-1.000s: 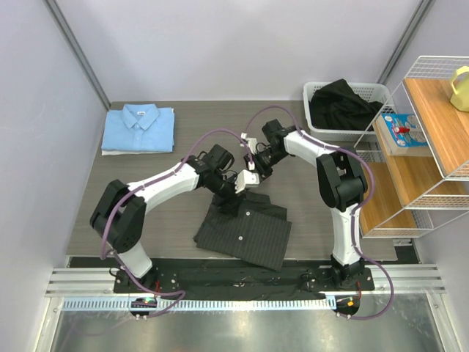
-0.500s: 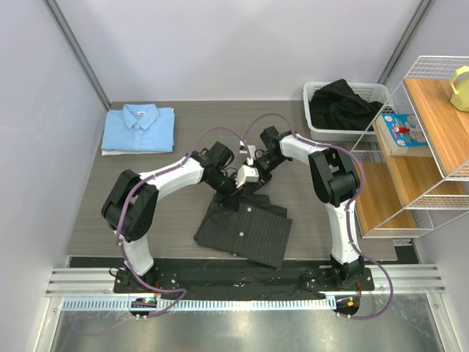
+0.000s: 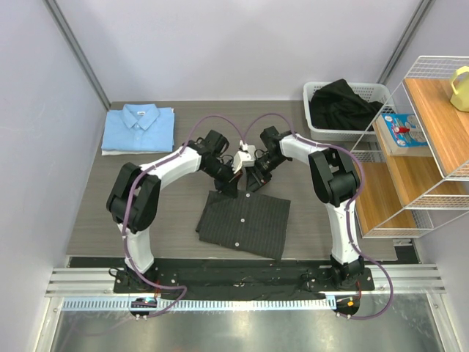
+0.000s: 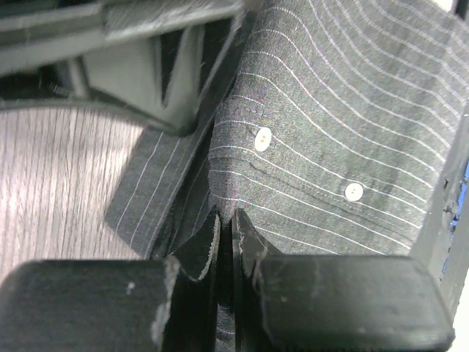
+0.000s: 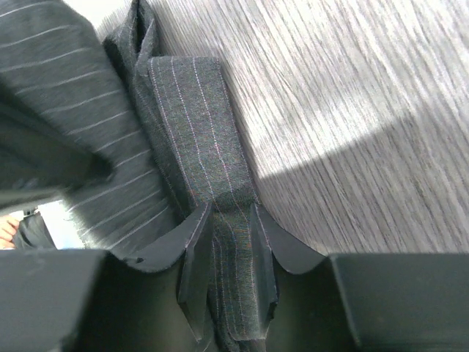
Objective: Fold and stack the long sleeve shirts
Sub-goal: Fold the shirt
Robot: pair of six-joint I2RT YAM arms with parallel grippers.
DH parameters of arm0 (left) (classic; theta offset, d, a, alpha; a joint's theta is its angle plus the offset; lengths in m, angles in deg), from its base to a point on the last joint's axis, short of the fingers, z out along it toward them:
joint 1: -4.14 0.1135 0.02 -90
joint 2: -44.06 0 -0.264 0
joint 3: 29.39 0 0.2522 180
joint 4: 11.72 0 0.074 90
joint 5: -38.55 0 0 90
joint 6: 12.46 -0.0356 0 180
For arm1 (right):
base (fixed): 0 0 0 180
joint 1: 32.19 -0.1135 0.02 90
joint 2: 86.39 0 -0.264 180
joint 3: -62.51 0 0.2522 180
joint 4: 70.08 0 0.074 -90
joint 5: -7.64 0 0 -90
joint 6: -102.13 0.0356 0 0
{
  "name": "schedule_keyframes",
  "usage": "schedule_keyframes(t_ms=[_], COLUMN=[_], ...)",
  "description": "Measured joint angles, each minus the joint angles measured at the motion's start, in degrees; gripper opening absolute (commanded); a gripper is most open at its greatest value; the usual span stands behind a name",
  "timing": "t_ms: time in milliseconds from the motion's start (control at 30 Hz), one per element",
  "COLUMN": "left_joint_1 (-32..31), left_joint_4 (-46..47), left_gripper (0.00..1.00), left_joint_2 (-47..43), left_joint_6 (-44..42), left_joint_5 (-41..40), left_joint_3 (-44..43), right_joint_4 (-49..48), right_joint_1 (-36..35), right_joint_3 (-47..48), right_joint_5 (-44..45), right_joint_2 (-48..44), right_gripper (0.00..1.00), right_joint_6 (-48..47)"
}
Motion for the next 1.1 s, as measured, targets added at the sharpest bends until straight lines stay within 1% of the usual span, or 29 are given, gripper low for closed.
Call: schedule_keyframes(t_ms=[100,167,200,267,300,400,433,467,567,633,667,700,767,833,967,1067,1100], left_joint_1=[0.8,1.6,1.9,3.0,3.6,5.0,5.3,5.6,6.7,7.7,8.5,9.4,11.4,12.9,14.2,13.7,13.7], left_joint_4=[0.0,0.5,0.7,1.0,0.9,-0.1,-0.4,-1.1,-3.0,-4.1,-5.1,-6.1,-7.8,-9.1,-11.3,-12.2,-12.5], left_gripper=[0.07,0.09,0.15,0.22,0.31,0.43,0.45,0.47,0.59,0.62,0.66,0.67,0.69,0.71,0.72,0.70,0.69], left_joint_2=[1.5,2.3,2.6,3.3,3.9,5.9,6.3,6.6,6.4,6.1,6.0,5.9,5.7,5.4,5.1,5.1,5.1], left_joint_6=[0.0,0.3,0.5,1.0,1.3,1.5,1.4,1.4,1.5,1.6,1.7,1.7,1.4,1.3,1.3,1.3,1.3], left_joint_5=[0.0,0.0,0.1,0.6,0.9,1.7,1.8,1.8,1.9,2.1,2.2,2.2,2.1,2.1,2.1,2.1,2.1], left_joint_3=[0.0,0.0,0.0,-0.2,-0.7,-3.4,-4.2,-5.1,-7.2,-7.3,-7.3,-7.3,-7.3,-7.3,-6.9,-5.7,-5.4], right_joint_4=[0.2,0.8,1.1,1.8,2.1,3.2,3.9,4.8,7.4,9.1,9.8,10.8,11.6,12.0,12.0,10.7,10.4], right_joint_1=[0.0,0.0,0.0,0.0,0.0,0.5,0.8,1.3,3.5,5.7,7.0,7.9,9.7,10.9,10.0,8.9,8.5], right_joint_3=[0.1,0.7,1.0,2.0,2.6,4.3,5.0,5.8,7.9,8.8,8.8,8.8,7.7,4.6,-3.0,-8.9,-10.5], right_joint_5=[0.0,0.3,0.6,1.6,2.3,4.7,5.6,6.7,9.6,11.1,11.6,12.1,12.6,12.8,12.3,12.2,12.3], right_joint_2=[0.0,0.0,0.0,0.0,0.0,0.0,-0.1,-0.2,-1.4,-3.2,-4.4,-5.6,-8.6,-12.2,-17.2,-18.1,-18.1], right_gripper=[0.37,0.41,0.43,0.48,0.49,0.56,0.58,0.62,0.69,0.72,0.73,0.73,0.78,0.80,0.81,0.81,0.79], right_joint_6=[-0.2,-0.4,-0.6,-1.1,-1.4,-2.4,-2.9,-3.4,-5.2,-6.5,-7.1,-7.6,-8.7,-9.4,-9.9,-9.9,-9.9])
